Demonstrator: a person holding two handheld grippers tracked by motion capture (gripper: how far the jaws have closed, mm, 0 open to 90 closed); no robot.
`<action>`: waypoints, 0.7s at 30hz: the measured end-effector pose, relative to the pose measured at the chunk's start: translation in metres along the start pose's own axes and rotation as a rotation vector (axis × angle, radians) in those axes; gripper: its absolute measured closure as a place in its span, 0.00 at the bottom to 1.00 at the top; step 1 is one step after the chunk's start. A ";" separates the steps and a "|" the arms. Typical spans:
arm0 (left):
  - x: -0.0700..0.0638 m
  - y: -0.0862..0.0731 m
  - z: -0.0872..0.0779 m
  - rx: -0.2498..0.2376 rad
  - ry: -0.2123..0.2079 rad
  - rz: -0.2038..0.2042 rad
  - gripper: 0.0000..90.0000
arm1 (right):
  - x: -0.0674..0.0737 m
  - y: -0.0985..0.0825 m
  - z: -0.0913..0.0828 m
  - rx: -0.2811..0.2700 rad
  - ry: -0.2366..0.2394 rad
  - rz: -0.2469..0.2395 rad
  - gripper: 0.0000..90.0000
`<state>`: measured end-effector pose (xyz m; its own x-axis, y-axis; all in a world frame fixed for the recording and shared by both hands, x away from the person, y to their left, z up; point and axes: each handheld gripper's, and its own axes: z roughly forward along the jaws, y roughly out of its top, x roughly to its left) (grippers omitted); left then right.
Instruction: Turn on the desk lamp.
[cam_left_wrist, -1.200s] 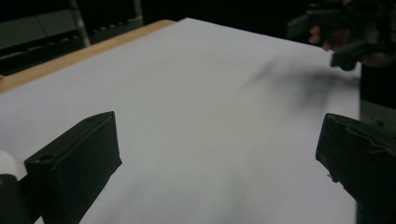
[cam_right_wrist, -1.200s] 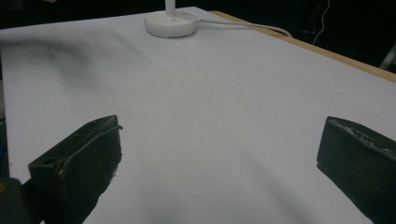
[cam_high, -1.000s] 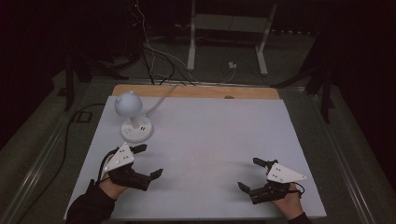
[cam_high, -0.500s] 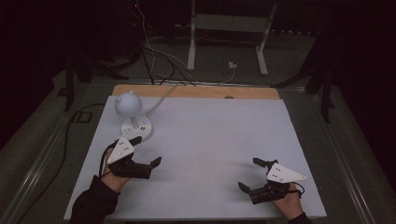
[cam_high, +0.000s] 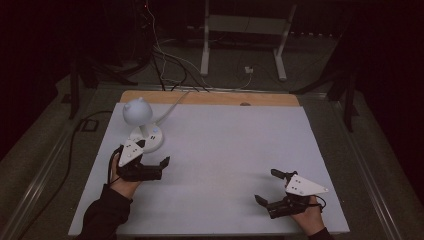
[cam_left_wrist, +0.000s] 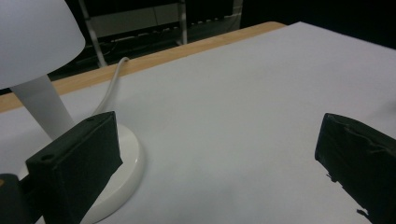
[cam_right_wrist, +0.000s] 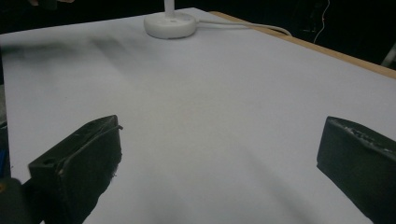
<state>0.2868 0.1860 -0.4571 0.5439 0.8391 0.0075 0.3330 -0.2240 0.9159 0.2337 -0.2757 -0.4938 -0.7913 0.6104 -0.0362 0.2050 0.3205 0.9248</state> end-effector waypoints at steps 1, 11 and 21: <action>0.001 0.000 0.001 0.001 -0.001 -0.006 0.00 | 0.000 0.000 0.000 -0.002 0.000 -0.002 0.00; 0.007 0.000 0.009 0.001 0.088 -0.070 0.00 | 0.000 0.000 0.000 -0.001 0.000 0.003 0.00; 0.009 0.000 0.022 0.022 0.178 -0.086 0.00 | -0.002 0.000 -0.001 -0.005 -0.006 0.002 0.00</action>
<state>0.3080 0.1825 -0.4659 0.3686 0.9296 0.0025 0.3897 -0.1570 0.9075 0.2347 -0.2775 -0.4929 -0.7876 0.6150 -0.0369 0.2034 0.3161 0.9267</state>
